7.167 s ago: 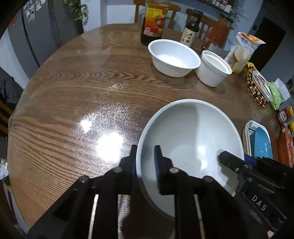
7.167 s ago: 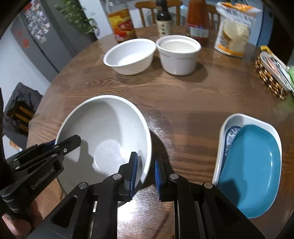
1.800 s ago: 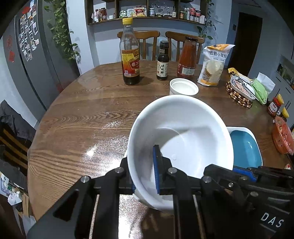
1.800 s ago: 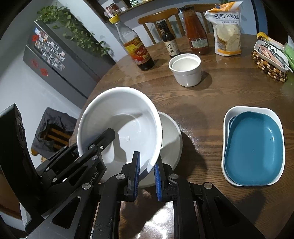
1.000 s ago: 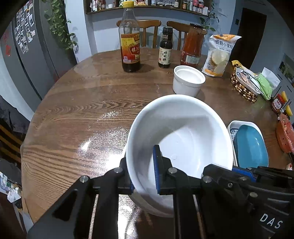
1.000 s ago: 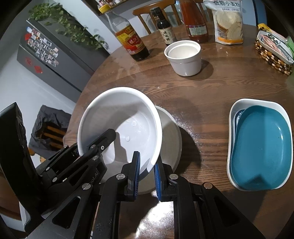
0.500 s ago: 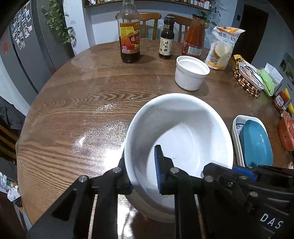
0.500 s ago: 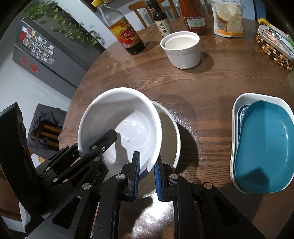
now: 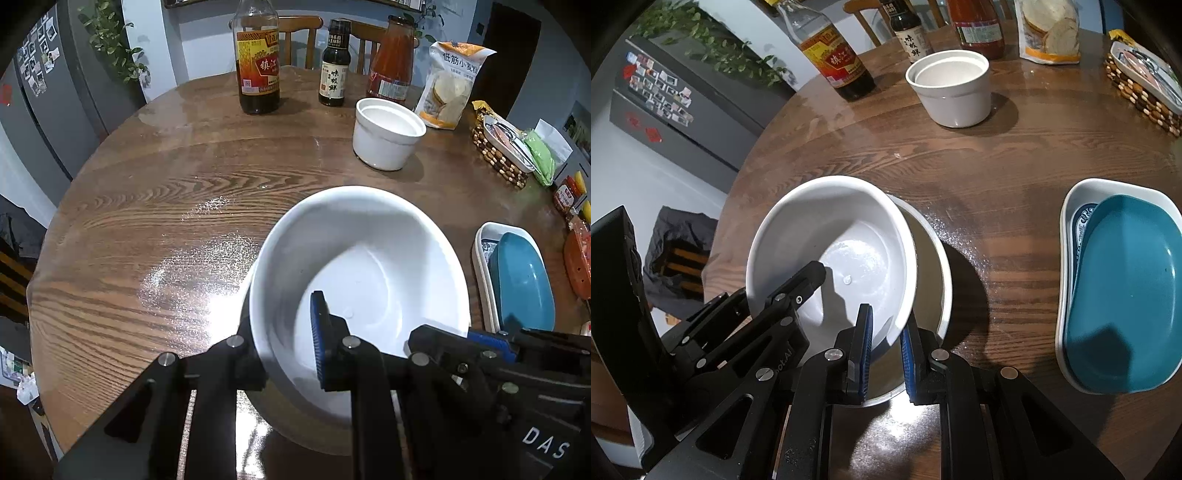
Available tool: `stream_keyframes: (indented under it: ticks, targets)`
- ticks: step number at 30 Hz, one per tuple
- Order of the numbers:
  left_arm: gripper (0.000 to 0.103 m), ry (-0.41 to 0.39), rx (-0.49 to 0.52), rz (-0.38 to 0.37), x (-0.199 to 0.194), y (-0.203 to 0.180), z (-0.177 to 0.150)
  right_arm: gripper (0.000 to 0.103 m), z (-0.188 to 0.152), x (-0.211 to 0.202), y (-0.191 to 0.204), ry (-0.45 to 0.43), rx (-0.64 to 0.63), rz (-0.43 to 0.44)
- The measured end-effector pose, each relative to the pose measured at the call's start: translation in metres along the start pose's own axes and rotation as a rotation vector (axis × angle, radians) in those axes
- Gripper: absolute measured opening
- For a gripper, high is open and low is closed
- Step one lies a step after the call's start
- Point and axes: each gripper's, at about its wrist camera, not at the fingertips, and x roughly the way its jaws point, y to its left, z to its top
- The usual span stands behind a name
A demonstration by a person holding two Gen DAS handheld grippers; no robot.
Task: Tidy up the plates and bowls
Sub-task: 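Lower the smaller white bowl into the large white bowl with both grippers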
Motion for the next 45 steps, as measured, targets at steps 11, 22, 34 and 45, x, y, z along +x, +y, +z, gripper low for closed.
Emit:
stream_keyframes:
  ticks: [11,22,34,45]
  targets:
    - [0.018,0.01,0.007,-0.004,0.002,-0.001,0.001,0.017,0.0,0.001,0.004,0.007,-0.013,-0.018]
    - [0.02,0.015,0.003,-0.007,0.002,0.0,0.002,0.017,0.0,0.0,0.004,0.003,-0.017,-0.021]
    - [0.022,-0.012,0.002,0.01,-0.006,0.0,0.0,0.017,-0.001,-0.01,0.007,-0.028,-0.042,-0.036]
    - [0.022,-0.038,-0.008,0.011,-0.016,0.003,0.0,0.017,-0.004,-0.018,0.015,-0.059,-0.069,-0.063]
